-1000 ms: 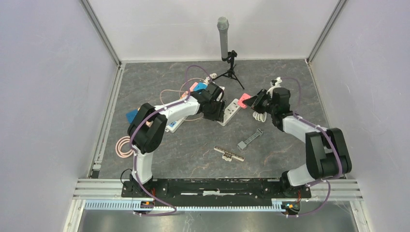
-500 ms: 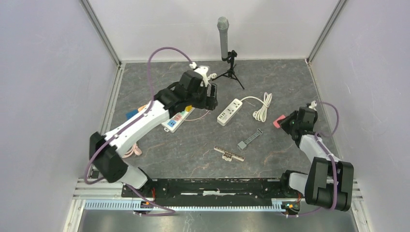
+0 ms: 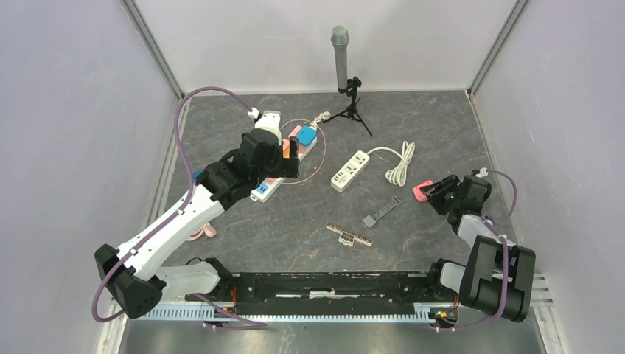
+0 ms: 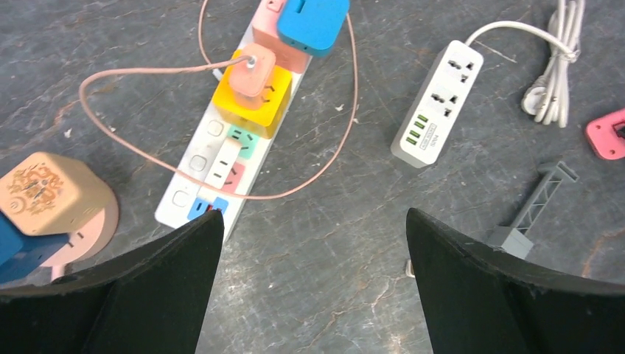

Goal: Pull the plug off the socket

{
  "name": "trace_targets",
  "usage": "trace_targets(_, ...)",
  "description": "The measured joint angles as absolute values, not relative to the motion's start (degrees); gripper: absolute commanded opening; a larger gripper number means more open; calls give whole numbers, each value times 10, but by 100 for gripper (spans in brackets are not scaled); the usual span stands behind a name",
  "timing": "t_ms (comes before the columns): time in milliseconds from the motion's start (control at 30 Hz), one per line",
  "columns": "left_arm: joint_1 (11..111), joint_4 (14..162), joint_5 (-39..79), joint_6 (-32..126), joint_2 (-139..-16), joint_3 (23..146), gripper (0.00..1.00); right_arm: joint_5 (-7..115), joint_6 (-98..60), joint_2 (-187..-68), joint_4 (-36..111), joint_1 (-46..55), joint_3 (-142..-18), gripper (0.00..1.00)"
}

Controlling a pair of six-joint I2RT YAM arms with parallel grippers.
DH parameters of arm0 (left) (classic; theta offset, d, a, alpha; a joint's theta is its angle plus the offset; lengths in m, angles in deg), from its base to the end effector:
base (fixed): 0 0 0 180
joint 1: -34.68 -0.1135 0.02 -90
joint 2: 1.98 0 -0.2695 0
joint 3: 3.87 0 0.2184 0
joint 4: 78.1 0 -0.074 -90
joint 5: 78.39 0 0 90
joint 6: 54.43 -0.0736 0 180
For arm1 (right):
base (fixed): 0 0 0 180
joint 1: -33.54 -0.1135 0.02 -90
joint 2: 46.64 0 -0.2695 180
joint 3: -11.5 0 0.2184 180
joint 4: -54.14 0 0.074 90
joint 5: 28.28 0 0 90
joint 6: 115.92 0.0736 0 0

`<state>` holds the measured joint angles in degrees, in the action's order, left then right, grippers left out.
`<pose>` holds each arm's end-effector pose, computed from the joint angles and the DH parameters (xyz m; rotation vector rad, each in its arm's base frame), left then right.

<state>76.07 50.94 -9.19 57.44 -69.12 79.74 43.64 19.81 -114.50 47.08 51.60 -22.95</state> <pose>0.1992 -0.1407 0.3429 0.1583 2.1334 -0.2549 0.2070 -0.0435 0.1494 1.0735 2.0450 0.6099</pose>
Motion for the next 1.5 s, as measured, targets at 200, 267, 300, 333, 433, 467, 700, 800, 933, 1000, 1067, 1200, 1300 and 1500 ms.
trace_targets(200,760,487,-119,575,-677,786,100,435,194,-1157,461,528,-236,80)
trace_targets(267,759,480,-124,575,-677,786,100,437,187,-1155,451,528,-244,85)
trace_targets(300,757,478,-125,575,-677,786,100,440,182,-1153,443,528,-248,86)
trace_targets(333,755,474,-125,575,-677,786,100,443,176,-1149,435,528,-250,87)
trace_targets(433,735,464,-122,579,-677,786,100,465,155,-1132,395,528,-262,89)
trace_targets(467,725,461,-119,580,-677,786,100,472,146,-1124,381,529,-266,89)
trace_targets(700,590,453,-42,603,-682,783,100,497,107,-1063,339,528,-288,85)
trace_targets(800,538,454,-1,615,-697,781,96,484,96,-1042,345,511,-290,83)
trace_targets(933,501,457,34,628,-719,781,89,470,83,-1025,356,442,-296,69)
trace_targets(1000,486,457,47,628,-736,786,87,464,79,-1022,372,394,-298,66)
trace_targets(1067,471,456,61,628,-759,801,85,461,76,-1024,385,342,-298,67)
trace_targets(1200,436,459,114,628,-811,842,84,464,70,-1051,401,253,-313,72)
trace_targets(1300,428,471,159,629,-824,852,84,473,74,-1085,416,198,-340,76)
trace_targets(1500,429,483,210,628,-825,871,92,499,144,-1198,483,108,-413,85)
